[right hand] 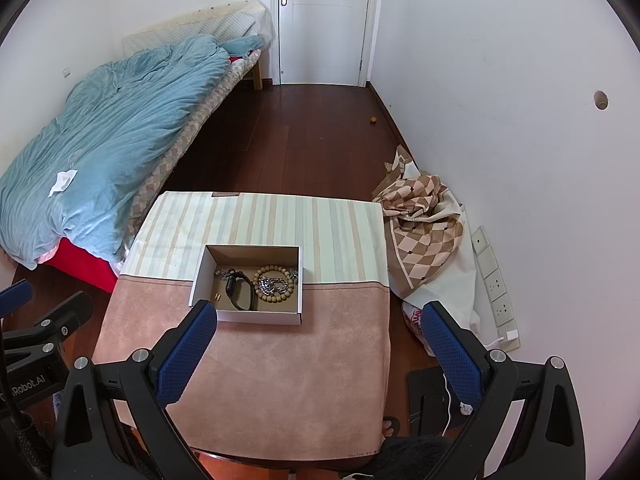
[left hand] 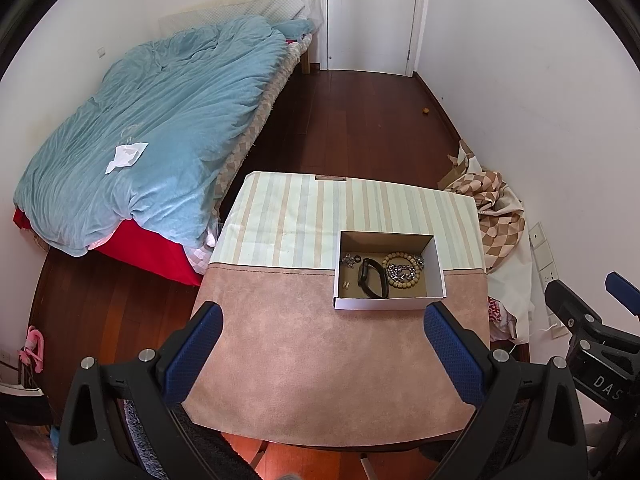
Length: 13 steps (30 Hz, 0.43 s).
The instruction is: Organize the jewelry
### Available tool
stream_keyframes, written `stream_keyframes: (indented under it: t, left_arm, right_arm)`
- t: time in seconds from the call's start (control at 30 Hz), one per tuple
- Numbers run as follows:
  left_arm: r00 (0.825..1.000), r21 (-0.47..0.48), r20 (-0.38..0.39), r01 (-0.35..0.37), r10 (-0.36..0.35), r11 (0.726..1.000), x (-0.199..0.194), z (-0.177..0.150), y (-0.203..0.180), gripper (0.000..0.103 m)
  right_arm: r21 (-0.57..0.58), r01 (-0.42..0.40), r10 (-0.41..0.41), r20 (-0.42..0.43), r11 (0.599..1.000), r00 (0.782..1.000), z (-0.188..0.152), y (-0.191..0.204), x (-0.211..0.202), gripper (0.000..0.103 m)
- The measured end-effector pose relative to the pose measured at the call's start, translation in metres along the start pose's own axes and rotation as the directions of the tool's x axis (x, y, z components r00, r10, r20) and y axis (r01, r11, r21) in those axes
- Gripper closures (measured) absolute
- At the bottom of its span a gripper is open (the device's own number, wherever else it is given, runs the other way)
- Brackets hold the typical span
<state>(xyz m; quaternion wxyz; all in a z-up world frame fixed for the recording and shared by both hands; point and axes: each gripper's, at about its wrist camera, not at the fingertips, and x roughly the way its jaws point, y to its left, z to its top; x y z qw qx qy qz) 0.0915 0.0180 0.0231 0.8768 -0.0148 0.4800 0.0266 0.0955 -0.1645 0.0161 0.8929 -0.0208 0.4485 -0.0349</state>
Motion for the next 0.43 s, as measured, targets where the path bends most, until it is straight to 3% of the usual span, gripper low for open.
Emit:
stream_keyframes:
  t: [0.43]
  left_arm:
    - [1.0,-0.009,0.008,0.002,-0.002,1.0,-0.0011,0.0007,-0.0012,0.0]
  right_arm:
    - [-0.006,-0.006,0.006,-0.005,1.0,1.0,0.0018,0.0018,0.0015,0.0]
